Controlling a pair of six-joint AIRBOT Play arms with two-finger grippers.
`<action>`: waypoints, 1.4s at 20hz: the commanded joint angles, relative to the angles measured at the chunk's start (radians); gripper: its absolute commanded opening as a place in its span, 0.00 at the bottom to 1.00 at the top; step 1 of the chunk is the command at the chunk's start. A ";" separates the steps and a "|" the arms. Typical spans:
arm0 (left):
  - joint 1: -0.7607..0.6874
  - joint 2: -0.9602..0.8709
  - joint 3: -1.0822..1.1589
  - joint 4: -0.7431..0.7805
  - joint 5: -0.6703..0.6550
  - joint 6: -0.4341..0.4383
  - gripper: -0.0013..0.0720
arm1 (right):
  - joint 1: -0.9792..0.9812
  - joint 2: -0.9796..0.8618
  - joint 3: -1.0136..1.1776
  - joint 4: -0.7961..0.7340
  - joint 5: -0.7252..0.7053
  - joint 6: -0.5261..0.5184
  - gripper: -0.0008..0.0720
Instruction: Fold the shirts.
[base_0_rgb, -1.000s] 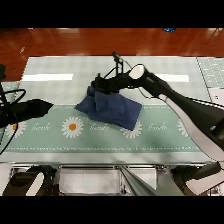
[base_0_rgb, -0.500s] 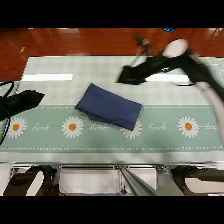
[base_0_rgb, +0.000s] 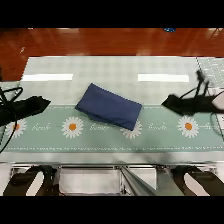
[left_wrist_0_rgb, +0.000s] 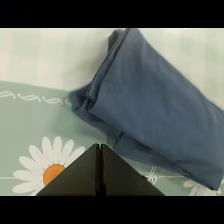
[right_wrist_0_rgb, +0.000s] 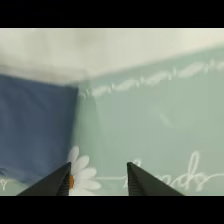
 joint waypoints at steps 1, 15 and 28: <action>-0.026 0.000 -0.040 -0.007 -0.008 0.001 0.04 | 0.018 -0.088 -0.164 0.271 -0.094 -0.145 0.59; -0.030 0.000 -0.055 -0.026 -0.008 0.001 0.04 | 0.367 -0.633 0.231 0.766 -0.155 -0.460 0.05; -0.030 0.000 -0.080 -0.025 -0.008 0.002 0.04 | 0.219 -0.632 1.191 0.155 0.238 -0.044 0.05</action>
